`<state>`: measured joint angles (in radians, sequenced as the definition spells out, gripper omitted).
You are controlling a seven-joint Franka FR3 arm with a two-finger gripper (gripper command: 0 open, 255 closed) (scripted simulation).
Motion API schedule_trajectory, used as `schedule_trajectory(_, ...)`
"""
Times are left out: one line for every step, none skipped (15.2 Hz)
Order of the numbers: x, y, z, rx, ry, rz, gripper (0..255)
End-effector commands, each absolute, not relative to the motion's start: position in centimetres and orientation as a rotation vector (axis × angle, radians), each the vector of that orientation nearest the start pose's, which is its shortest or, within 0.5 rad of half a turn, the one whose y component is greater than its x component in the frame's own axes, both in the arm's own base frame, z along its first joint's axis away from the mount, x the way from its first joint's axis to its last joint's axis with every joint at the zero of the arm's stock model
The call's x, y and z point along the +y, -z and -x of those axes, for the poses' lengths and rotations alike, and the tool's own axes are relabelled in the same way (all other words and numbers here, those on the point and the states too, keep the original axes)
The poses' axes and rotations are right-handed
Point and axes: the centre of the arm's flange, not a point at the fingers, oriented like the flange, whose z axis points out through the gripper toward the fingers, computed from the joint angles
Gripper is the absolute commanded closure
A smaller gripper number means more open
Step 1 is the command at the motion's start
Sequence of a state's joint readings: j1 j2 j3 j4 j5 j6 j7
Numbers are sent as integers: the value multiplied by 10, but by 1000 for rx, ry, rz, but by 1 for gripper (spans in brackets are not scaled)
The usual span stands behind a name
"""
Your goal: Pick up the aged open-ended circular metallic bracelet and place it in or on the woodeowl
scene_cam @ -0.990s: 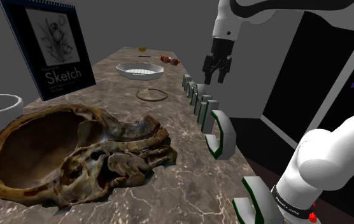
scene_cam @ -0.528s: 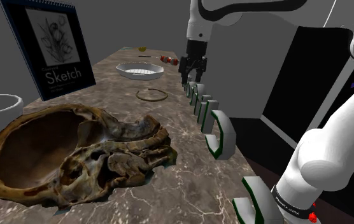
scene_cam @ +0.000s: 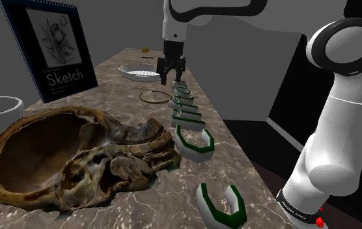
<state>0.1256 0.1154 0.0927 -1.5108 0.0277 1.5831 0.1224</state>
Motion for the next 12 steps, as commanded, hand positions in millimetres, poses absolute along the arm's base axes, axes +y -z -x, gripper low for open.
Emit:
schedule_trajectory(138, -586, -588, -167, -77, 3109, 0)
schedule_trajectory(138, -581, -588, -167, -77, 3109, 0)
schedule_trajectory(138, -576, -588, -167, -77, 3109, 0)
schedule_trajectory(138, -570, -587, -167, -77, 3109, 0)
schedule_trajectory(139, -565, -587, -167, -77, 3109, 0)
schedule_trajectory(139, -560, -587, -167, -77, 3109, 0)
schedule_trajectory(139, -555, -586, -167, -77, 3109, 0)
schedule_trajectory(139, -546, -586, -167, -77, 3109, 0)
schedule_trajectory(139, -546, -586, -167, -77, 3109, 0)
schedule_trajectory(139, -546, -586, -167, -77, 3109, 0)
schedule_trajectory(139, -546, -586, -167, -77, 3109, 0)
schedule_trajectory(139, -546, -586, -167, -77, 3109, 0)
